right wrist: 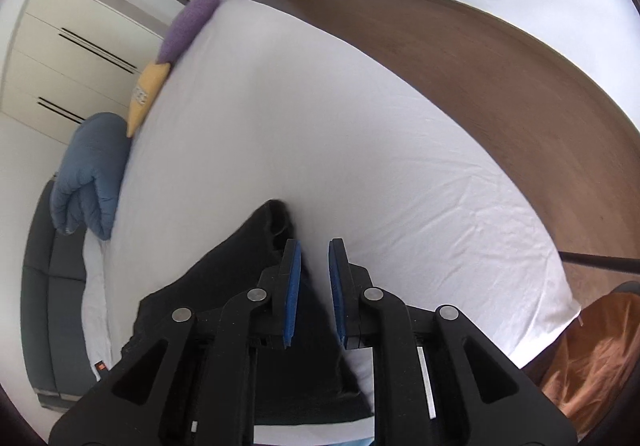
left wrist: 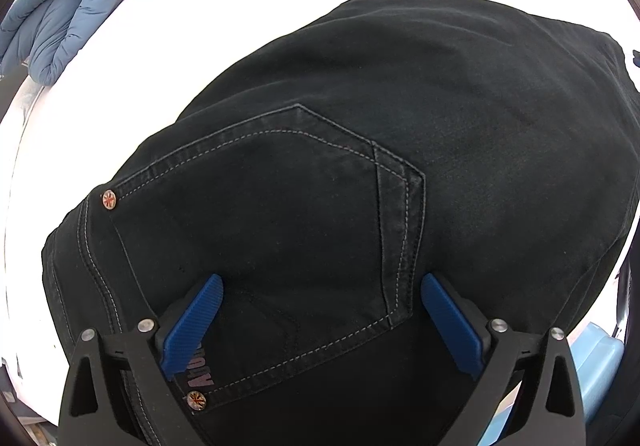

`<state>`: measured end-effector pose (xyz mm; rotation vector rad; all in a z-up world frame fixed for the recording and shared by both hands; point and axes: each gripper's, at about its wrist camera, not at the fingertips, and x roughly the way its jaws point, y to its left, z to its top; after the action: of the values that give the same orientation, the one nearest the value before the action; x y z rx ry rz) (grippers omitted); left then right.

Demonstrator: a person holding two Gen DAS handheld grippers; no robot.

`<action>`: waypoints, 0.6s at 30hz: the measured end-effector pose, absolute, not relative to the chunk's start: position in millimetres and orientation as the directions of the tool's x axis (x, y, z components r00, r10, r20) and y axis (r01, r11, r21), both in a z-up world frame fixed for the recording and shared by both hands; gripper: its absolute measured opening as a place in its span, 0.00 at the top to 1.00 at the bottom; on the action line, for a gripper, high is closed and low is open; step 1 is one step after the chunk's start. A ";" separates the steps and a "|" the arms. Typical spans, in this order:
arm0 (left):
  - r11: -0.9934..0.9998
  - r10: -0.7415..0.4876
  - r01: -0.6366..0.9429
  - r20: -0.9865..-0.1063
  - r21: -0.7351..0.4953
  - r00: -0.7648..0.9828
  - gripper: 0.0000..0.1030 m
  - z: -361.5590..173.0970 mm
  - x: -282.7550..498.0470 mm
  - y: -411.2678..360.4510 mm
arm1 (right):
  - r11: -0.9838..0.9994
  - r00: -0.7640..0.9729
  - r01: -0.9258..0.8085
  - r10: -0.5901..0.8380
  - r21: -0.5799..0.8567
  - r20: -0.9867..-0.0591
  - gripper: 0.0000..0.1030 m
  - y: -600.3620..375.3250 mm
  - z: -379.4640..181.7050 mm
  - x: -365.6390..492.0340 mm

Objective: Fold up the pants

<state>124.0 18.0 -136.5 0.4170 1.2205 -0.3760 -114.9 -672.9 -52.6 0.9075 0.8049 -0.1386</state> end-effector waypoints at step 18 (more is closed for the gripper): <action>0.857 -0.061 0.503 -0.947 0.112 0.316 0.00 -135.2 116.1 24.5 | 0.312 0.679 0.335 0.574 0.889 -0.458 0.46 -432.3 -123.9 -156.0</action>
<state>116.1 24.5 -135.2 0.4280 1.2002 -0.3870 -156.0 -432.3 -123.9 1.2882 0.8696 0.1865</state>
